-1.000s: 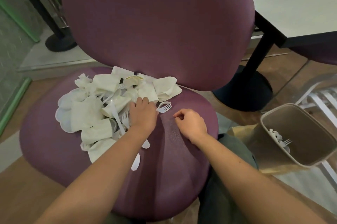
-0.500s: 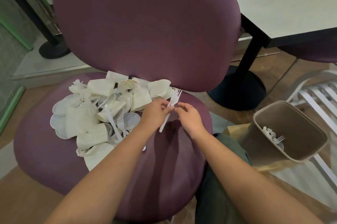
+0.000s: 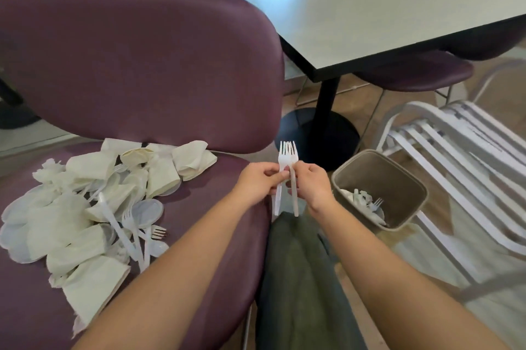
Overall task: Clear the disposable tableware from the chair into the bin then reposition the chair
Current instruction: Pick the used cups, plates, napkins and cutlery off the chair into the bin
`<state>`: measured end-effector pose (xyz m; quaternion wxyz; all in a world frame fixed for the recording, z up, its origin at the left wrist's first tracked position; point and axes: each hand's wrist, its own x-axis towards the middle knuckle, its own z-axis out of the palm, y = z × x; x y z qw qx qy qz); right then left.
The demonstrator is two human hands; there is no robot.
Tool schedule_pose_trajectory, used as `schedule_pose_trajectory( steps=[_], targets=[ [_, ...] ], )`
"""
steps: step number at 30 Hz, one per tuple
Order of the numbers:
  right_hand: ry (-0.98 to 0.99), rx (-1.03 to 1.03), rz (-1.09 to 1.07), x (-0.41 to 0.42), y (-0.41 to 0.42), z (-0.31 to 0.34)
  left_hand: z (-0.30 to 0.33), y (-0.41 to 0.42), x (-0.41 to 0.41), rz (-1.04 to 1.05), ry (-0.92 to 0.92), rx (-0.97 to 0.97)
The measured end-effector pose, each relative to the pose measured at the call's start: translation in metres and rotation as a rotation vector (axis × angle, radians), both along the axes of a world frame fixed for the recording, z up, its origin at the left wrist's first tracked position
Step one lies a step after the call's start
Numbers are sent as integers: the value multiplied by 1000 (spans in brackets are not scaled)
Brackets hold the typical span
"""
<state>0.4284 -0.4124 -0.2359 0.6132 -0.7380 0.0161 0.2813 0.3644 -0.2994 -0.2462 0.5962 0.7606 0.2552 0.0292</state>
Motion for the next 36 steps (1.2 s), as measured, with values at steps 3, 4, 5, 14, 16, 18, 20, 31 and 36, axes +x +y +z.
schedule_pose_trajectory(
  steps=[3, 4, 5, 14, 16, 18, 20, 31, 36],
  targets=[
    [-1, 15, -87, 20, -23, -2, 4, -24, 26, -44, 17, 1],
    [3, 8, -125, 27, -30, -4, 5, -31, 33, -51, 15, -13],
    [3, -9, -168, 35, -39, -7, 6, -40, 43, -64, 17, -22],
    [-63, -174, -366, 84, -112, -31, -10, -108, 117, -109, 143, 27],
    [-66, -223, -395, 96, -128, -36, -18, -121, 131, -86, 177, 65],
    [-59, -277, -400, 108, -141, -42, -26, -131, 144, -78, 203, 92],
    [-59, -323, -378, 119, -149, -51, -35, -141, 156, -67, 223, 113],
    [-107, -538, -46, 136, -153, -71, -69, -150, 186, -268, 361, 269],
    [-177, -479, 15, 121, -130, -55, -51, -126, 166, -159, 197, 261]
  ],
)
